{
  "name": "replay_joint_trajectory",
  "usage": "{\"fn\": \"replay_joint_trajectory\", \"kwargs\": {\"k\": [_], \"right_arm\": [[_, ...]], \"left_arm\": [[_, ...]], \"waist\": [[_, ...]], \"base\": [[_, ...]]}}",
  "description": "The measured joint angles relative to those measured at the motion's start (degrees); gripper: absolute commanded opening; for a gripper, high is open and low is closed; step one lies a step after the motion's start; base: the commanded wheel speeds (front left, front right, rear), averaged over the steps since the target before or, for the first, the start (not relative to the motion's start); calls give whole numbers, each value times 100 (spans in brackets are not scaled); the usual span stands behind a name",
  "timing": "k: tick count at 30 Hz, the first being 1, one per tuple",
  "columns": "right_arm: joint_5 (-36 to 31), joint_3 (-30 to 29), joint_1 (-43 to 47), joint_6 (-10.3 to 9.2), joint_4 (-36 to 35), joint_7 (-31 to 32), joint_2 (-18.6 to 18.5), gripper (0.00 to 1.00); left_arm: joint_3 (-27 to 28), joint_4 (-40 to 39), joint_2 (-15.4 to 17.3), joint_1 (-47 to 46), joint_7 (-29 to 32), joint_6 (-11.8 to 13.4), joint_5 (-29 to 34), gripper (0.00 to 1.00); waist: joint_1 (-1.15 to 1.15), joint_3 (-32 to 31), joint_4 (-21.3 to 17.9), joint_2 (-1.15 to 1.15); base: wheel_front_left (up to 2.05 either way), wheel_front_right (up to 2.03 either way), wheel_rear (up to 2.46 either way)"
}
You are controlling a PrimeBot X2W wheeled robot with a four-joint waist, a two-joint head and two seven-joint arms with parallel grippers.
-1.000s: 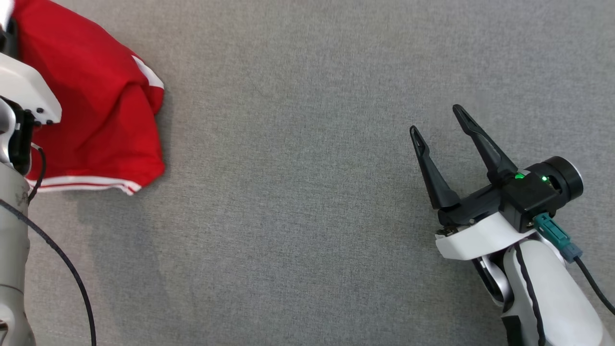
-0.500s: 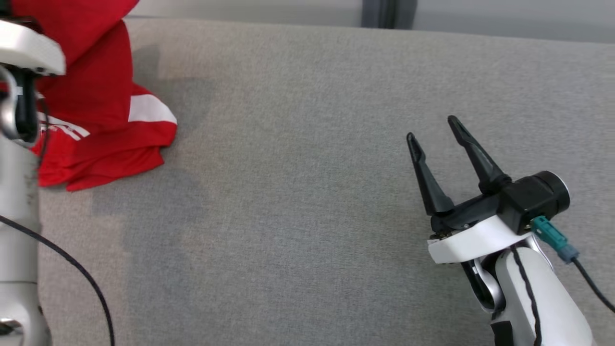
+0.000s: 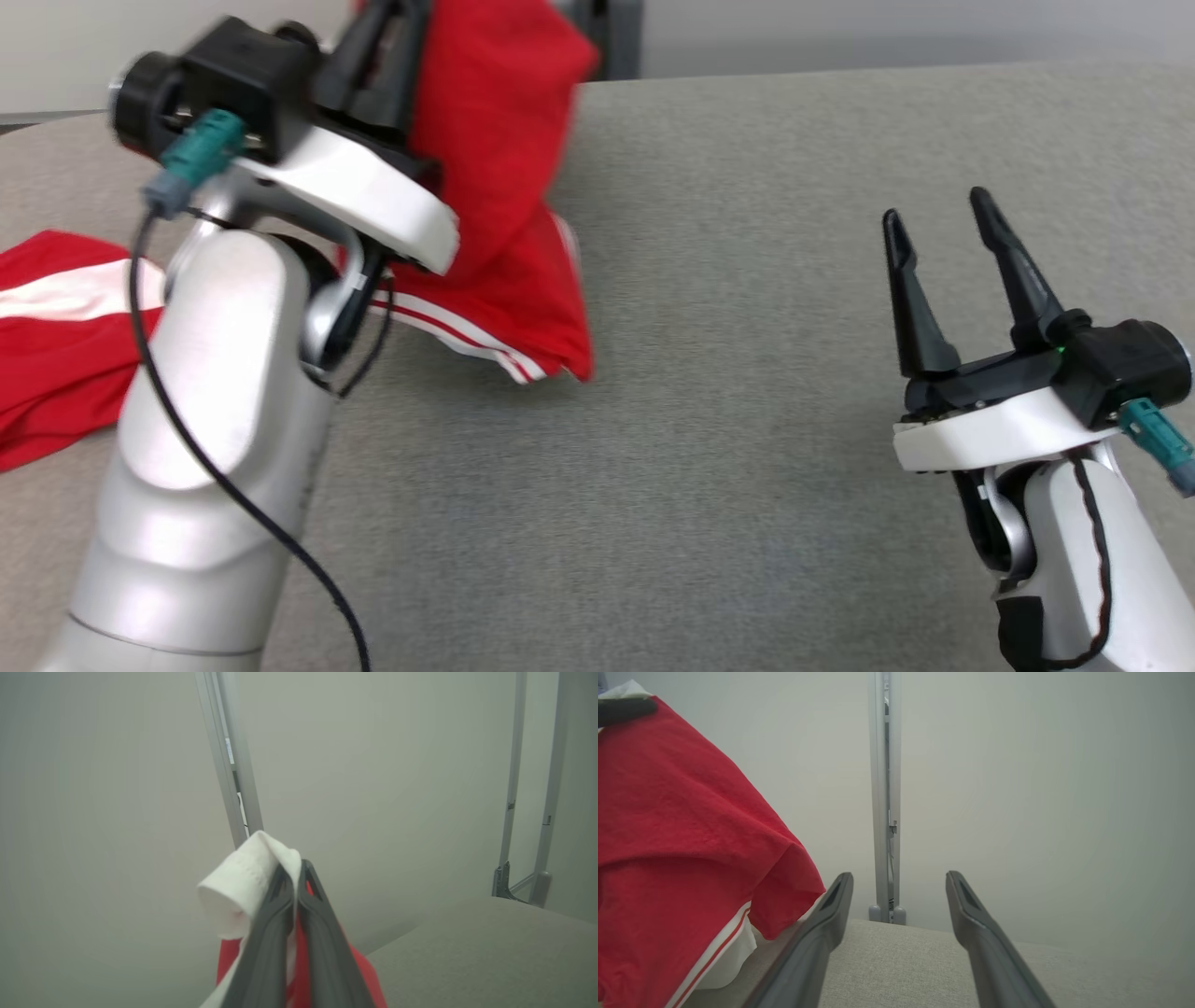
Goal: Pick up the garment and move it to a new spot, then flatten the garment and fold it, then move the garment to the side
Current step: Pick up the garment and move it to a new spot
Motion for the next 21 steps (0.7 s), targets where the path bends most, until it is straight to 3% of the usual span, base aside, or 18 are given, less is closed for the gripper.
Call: {"fn": "replay_joint_trajectory", "kwargs": {"k": [8, 17, 19, 20, 21], "right_arm": [[277, -296, -97, 0, -160, -2, 1, 100], [682, -427, -114, 0, -158, -3, -1, 100], [716, -424, -113, 0, -157, -3, 0, 100], [727, -425, -112, 0, -157, -3, 1, 100], [739, -422, -110, 0, -157, -3, 2, 100]], "left_arm": [[-806, -182, -279, 154, 301, -22, 210, 0], [-1618, 547, -452, 242, 277, 4, 348, 0], [-1773, 788, -460, 264, 331, 10, 356, 79], [-1827, 881, -464, 298, 323, 33, 359, 100], [-1862, 985, -469, 323, 322, 63, 359, 100]], "waist": [[0, 282, -848, 0], [0, 692, -1798, 0], [0, 771, -1940, 0], [0, 806, -1994, 0], [0, 833, -2034, 0]], "base": [[0, 0, 0], [0, 0, 0], [0, 0, 0], [0, 0, 0], [0, 0, 0]]}}
